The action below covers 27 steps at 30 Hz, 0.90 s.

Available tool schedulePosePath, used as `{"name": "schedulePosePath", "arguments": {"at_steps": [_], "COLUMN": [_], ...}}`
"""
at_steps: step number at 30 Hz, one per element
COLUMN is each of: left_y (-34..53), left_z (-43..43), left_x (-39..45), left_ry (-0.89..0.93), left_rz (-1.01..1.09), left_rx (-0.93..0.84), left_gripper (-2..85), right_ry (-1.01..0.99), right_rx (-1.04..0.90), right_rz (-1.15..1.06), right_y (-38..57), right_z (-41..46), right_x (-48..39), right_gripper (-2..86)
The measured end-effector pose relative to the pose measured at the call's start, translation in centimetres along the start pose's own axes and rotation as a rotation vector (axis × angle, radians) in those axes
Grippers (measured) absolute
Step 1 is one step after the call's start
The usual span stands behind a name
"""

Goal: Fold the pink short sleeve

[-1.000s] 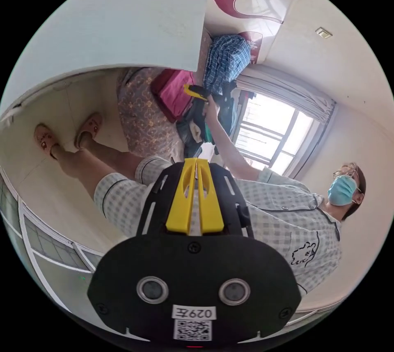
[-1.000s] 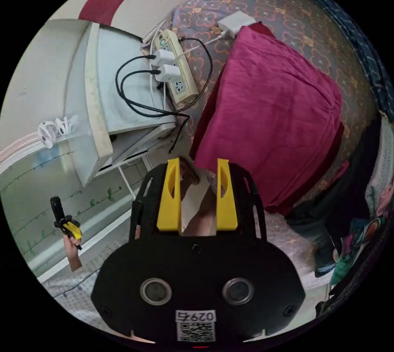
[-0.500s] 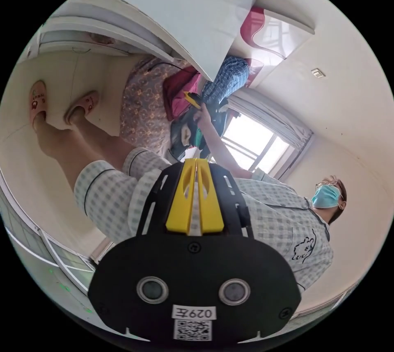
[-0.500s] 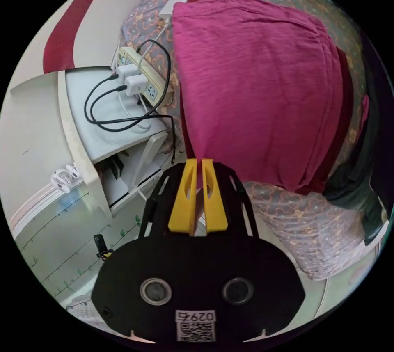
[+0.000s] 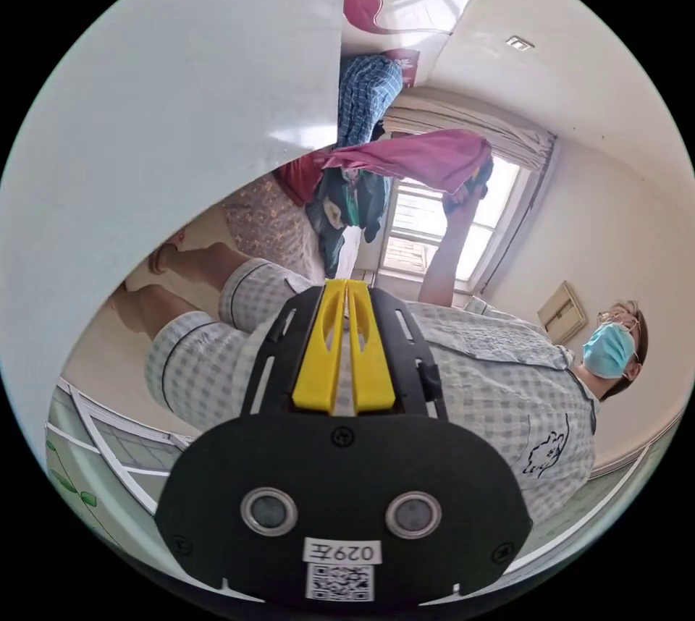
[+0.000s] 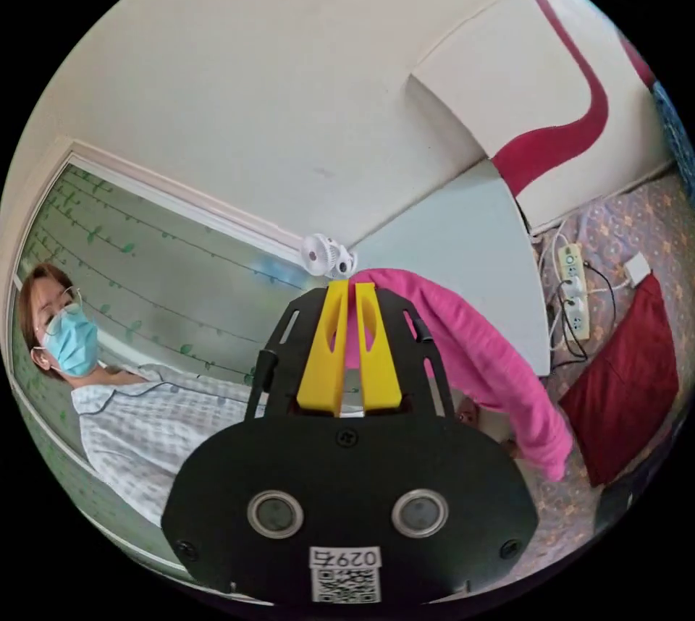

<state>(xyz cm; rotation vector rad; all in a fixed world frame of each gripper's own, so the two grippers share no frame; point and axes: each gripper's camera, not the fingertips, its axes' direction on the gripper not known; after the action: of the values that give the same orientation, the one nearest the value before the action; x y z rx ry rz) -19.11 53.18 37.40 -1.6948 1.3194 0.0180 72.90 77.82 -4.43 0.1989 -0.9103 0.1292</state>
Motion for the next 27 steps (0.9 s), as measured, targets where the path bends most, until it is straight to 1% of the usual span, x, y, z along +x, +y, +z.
{"name": "schedulePosePath", "arguments": {"at_steps": [1,2,4,6,8,10,11,12,13,15,18,20,22,23,25,26,27], "left_y": [1.0,1.5,4.0,6.0,8.1,10.5,10.9,11.6,11.9,11.7,9.2,6.4,1.6,0.4,-4.4,-5.5,-7.7], "left_z": [-1.4,-2.0,-4.2,-5.4,-6.1,-6.4,-6.3,-6.0,-5.6,-4.9,-3.8,-3.2,-2.3,-2.1,-0.8,-0.4,0.7], "left_x": [0.3,0.4,1.3,1.8,1.9,1.5,1.4,1.3,1.4,2.1,4.0,5.4,8.2,9.1,13.7,14.9,17.4], "left_ry": [0.01,0.019,0.053,0.045,0.023,0.02,0.029,0.053,0.072,0.072,0.007,-0.01,-0.042,-0.061,-0.184,-0.221,-0.302], "left_rz": [-0.001,0.0,0.018,0.016,-0.016,-0.082,-0.095,-0.117,-0.132,-0.145,-0.148,-0.142,-0.122,-0.109,-0.035,-0.015,0.026], "left_rx": [0.047,0.072,0.177,0.255,0.326,0.409,0.426,0.454,0.474,0.489,0.471,0.446,0.357,0.334,0.278,0.264,0.234], "left_gripper": [-1.0,-1.0,-1.0,-1.0,-1.0,-0.9,-0.9,-0.9,-0.9,-0.7,0.3,5.9,14.4,14.9,16.2,16.3,16.8], "right_ry": [-0.028,-0.047,-0.187,-0.27,-0.26,-0.05,0.017,0.154,0.264,0.352,0.316,0.288,0.287,0.283,0.313,0.319,0.304], "right_rx": [-0.045,-0.073,-0.206,-0.209,-0.198,-0.262,-0.285,-0.327,-0.36,-0.388,-0.396,-0.402,-0.416,-0.426,-0.466,-0.471,-0.471], "right_rz": [0.056,0.087,0.127,0.103,0.09,0.148,0.167,0.215,0.265,0.325,0.36,0.362,0.36,0.363,0.349,0.323,0.263], "right_y": [-1.9,-2.7,-5.0,-5.9,-6.3,-6.3,-6.2,-5.7,-5.2,-4.3,-3.4,-3.5,-4.2,-4.5,-6.0,-6.4,-7.5], "right_z": [4.8,7.2,16.2,20.4,22.9,25.5,26.1,27.1,28.0,29.4,32.6,35.1,38.7,39.6,42.3,42.8,43.3], "right_x": [1.1,1.7,3.3,3.5,3.8,5.0,5.4,6.4,7.5,9.1,11.3,12.5,13.5,13.6,13.6,13.2,12.5], "right_gripper": [1.5,1.9,3.9,3.8,3.0,3.1,3.7,4.7,7.5,9.9,9.5,8.8,8.7,8.7,5.7,4.0,1.9]}}
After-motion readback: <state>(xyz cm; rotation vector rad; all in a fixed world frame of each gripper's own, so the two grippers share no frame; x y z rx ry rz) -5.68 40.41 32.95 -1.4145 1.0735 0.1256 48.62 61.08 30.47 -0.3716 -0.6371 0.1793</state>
